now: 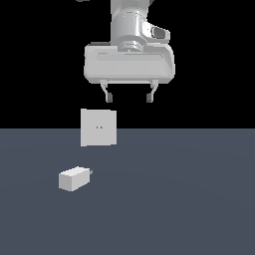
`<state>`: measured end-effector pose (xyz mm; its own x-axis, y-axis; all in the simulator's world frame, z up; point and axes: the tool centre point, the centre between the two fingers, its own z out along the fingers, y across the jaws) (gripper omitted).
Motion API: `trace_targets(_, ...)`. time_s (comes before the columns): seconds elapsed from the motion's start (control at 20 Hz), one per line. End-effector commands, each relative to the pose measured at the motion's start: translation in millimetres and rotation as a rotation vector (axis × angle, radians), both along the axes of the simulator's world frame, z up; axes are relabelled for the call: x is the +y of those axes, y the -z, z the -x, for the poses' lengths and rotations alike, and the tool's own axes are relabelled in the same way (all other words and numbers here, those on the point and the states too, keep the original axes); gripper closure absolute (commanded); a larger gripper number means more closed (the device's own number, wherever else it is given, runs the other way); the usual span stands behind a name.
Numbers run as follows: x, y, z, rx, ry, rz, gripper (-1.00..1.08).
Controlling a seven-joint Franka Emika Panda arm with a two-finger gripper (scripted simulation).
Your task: Plug the charger into the wall socket.
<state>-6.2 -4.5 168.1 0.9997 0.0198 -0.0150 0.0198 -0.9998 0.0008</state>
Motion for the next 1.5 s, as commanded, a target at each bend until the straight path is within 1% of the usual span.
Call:
trace_targets(0.0, 0, 0, 0, 0.0, 0.0, 0.0, -0.92)
trace_targets(0.3, 2, 3, 3, -0.009, 0.013, 0.002, -0.92)
trace_targets(0.6, 10, 11, 13, -0.036, 0.054, 0.006, -0.92)
trace_targets(1.45, 52, 56, 53, -0.172, 0.258, 0.029, -0.92)
